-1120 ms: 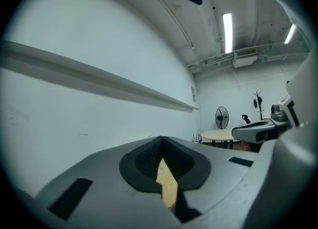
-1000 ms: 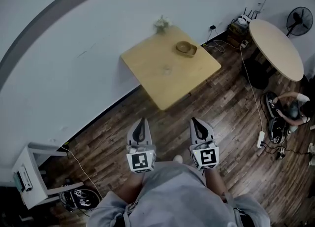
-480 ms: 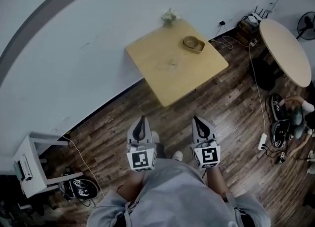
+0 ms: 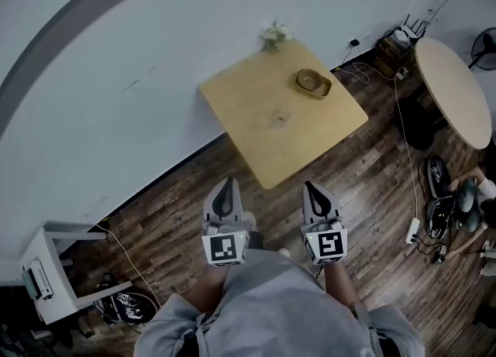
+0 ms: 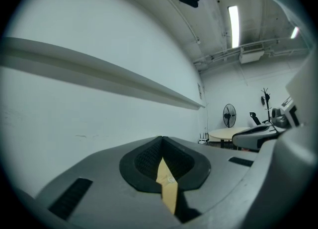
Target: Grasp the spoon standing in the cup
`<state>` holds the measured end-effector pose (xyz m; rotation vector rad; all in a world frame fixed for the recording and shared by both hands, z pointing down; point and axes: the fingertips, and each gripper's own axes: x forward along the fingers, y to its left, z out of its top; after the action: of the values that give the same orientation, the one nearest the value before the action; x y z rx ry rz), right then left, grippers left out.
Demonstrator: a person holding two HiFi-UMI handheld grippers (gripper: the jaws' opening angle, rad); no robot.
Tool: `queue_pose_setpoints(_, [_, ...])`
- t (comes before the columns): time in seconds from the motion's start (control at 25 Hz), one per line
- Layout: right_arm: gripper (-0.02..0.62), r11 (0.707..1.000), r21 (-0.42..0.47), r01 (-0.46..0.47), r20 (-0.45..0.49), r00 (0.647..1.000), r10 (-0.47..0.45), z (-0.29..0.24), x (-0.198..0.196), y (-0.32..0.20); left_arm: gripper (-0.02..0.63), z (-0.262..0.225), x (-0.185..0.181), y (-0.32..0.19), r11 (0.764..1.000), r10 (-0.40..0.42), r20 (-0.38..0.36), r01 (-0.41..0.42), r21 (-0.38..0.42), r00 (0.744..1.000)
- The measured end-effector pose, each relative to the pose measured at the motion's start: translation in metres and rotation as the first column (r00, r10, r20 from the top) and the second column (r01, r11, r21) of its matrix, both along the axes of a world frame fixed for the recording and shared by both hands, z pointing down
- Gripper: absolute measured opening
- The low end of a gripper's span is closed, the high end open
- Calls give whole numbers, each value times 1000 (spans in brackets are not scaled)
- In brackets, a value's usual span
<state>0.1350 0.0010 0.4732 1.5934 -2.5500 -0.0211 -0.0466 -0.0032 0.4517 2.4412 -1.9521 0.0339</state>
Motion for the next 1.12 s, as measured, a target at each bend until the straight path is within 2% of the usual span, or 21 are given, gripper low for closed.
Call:
queue_pose_setpoints(0.24, [-1,1000,5,-16,-25,1000,17,-3,-18,-54,2,-13,-11,-62,999,35,-33,-34,36,999])
queue_pose_setpoints(0.56, [0,999,2,-52,-15,999,52,-1,-39,-114,2,-28,-26,-121,994,96,-31,-94,61,995])
queue_pose_setpoints(0.68, [0,998,-8,-61,-9,998,61,3,-42,-132,2,-26,-32,-139,994,100,-36,-98,48,994])
queue_pose_setpoints(0.92, [0,1000,-24,-13,-17,1000,13,7,-39,-167,2,-31,-36,-168,997,54,-48,-51,55,997])
queue_pose_setpoints(1.12, [0,995,-45,92,-47,994,-94,20,-35,-192,2,-23,-31,-176,999,-34,-62,35,29,997])
